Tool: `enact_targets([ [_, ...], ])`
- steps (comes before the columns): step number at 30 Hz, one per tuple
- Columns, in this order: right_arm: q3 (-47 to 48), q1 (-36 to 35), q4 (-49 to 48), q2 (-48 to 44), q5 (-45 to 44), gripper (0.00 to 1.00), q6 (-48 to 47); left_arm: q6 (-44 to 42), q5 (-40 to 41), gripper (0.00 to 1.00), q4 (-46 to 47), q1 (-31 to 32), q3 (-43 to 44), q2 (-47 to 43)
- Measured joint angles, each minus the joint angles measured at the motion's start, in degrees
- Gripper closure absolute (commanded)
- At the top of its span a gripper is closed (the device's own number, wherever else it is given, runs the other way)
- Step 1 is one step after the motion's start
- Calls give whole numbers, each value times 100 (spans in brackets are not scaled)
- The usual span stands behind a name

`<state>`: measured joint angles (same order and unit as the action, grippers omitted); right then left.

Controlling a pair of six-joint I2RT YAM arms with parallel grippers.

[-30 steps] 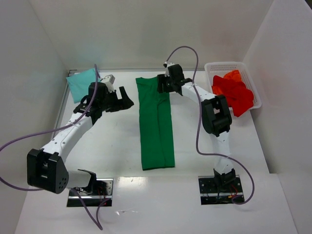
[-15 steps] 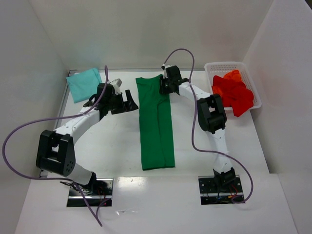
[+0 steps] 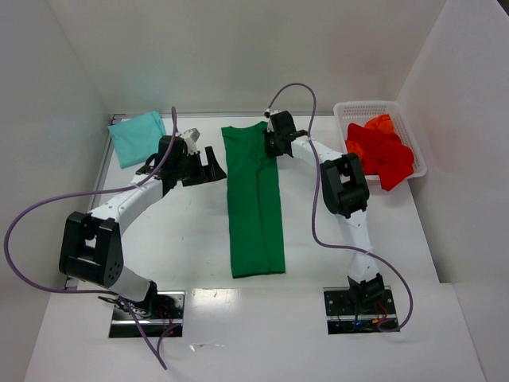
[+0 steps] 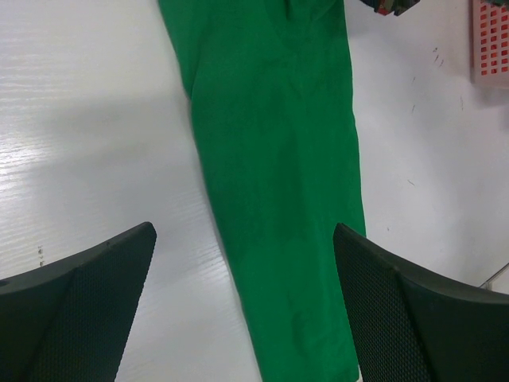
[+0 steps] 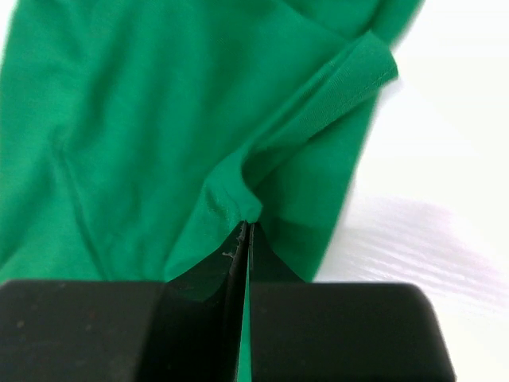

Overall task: Fold and stack the t-shirts
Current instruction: Rotate the tshirt 90 degrees

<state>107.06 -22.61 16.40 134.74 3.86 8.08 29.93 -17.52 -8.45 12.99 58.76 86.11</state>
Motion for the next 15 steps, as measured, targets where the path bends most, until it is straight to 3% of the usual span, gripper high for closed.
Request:
enact_targets([
  [10, -728, 16, -74, -359, -401, 94, 136, -2, -116, 0, -1, 0, -2, 0],
  [12, -816, 19, -65, -426, -451, 88, 151, -2, -137, 0, -1, 0, -3, 0],
  [15, -917, 24, -48, -508, -557, 67, 183, -2, -179, 0, 0, 0, -4, 0],
])
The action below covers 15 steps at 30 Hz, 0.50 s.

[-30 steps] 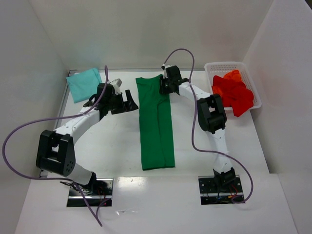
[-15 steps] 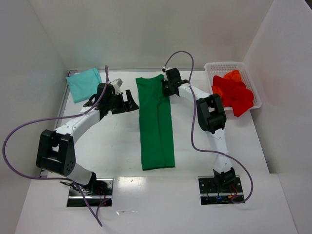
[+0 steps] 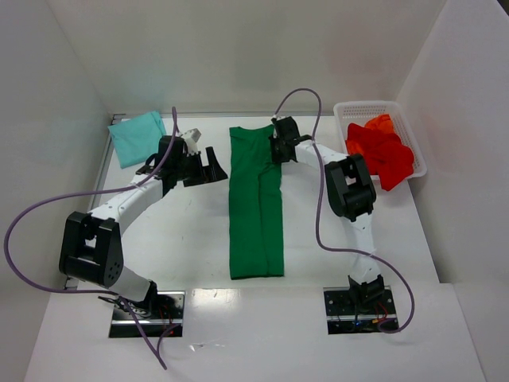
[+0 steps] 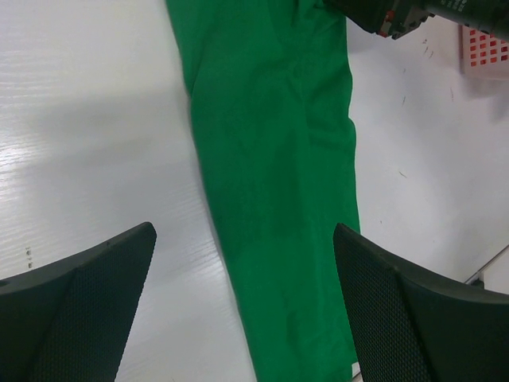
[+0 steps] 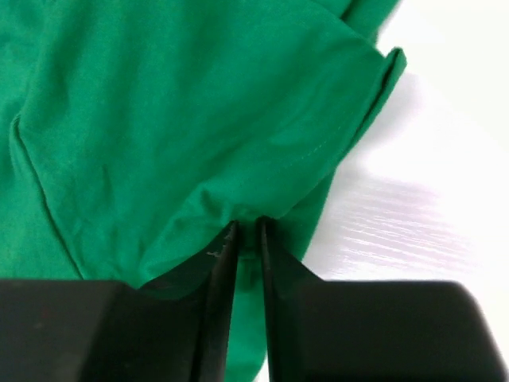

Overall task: Fold and stack the t-shirts
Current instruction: Rotate the tshirt 90 degrees

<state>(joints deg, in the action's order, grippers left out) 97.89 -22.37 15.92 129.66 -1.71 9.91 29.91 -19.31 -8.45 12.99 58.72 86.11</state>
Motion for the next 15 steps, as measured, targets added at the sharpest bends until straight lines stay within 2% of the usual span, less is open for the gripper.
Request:
enact_targets([
  [3, -80, 15, 1, -71, -77, 47, 53, 0, -32, 0, 0, 21, 0, 2],
  [4, -147, 20, 2, -133, -97, 44, 90, 0, -55, 0, 0, 26, 0, 7],
  [15, -670, 29, -143, -1048, 45, 42, 272, -7, -255, 0, 5, 31, 0, 212],
])
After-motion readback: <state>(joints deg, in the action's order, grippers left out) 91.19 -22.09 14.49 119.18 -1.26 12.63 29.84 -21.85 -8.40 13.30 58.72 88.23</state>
